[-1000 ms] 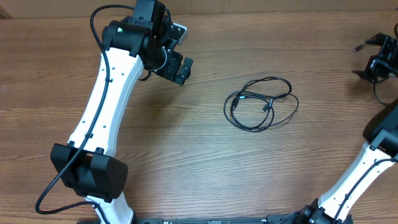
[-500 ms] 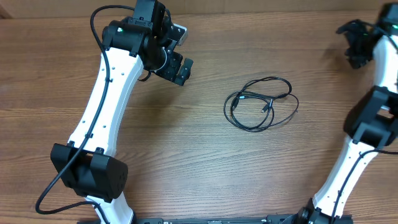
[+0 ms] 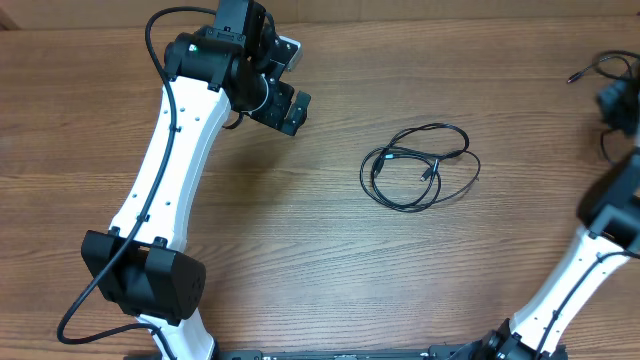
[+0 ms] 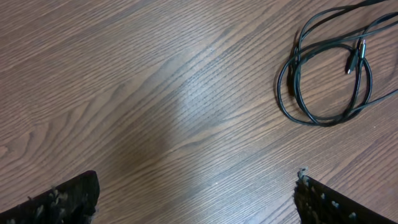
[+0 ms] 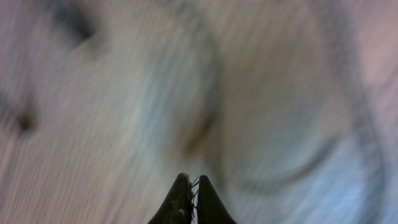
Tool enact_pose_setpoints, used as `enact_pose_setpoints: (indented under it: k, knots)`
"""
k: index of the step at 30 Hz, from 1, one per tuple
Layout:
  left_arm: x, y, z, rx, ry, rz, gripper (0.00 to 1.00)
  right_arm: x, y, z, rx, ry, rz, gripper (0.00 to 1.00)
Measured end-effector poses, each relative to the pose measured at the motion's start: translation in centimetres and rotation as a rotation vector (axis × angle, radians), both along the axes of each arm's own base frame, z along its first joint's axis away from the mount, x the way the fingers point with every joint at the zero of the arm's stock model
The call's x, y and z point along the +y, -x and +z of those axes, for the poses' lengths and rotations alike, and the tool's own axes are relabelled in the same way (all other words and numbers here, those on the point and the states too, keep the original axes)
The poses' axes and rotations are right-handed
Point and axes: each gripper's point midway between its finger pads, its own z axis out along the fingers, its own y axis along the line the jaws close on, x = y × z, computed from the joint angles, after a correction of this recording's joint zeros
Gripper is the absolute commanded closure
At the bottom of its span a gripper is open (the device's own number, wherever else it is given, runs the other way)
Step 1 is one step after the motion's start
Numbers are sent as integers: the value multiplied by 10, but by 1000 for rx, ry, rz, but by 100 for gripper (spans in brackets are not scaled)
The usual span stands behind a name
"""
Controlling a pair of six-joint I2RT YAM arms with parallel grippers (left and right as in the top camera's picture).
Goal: Untangle cables
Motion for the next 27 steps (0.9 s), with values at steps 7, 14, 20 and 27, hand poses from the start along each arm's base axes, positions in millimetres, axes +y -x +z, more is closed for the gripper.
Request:
enact_pose_setpoints:
  k: [7,14,20,27]
  knots:
    - [-1,-4,2,-19,5,0,0,-58,60,-3,4,-49,-203,96]
    - [-1,-5,2,-20,6,0,0,-62,75,-23,22,-81,-237,96]
    - [-1,-4,2,-19,5,0,0,-55,72,-49,19,-78,-223,96]
    - [-1,-5,2,-26,3,-9,0,-49,50,-51,-76,-74,-203,96]
